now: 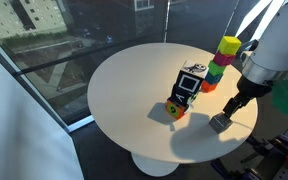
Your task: Put the grey block on top of the yellow block
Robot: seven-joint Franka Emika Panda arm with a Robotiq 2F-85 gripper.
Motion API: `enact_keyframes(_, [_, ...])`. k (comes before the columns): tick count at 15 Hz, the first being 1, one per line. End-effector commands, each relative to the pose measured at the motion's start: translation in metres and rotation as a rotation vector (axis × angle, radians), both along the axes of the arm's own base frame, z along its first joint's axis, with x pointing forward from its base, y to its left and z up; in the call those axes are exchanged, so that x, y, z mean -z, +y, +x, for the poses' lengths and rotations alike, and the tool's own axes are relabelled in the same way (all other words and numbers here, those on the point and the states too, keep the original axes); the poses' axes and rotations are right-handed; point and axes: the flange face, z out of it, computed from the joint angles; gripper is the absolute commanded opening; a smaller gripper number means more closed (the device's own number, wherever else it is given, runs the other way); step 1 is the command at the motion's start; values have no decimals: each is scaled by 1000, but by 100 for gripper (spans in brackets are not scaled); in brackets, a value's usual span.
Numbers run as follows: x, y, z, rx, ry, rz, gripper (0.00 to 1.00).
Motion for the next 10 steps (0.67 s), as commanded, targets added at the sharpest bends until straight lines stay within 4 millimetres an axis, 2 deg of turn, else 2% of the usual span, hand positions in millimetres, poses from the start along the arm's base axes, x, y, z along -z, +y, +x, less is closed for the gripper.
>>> enact_keyframes(1, [16, 5, 1, 22, 2, 1, 100])
enact_keyframes(10, [51, 9, 1, 20, 20, 14, 100])
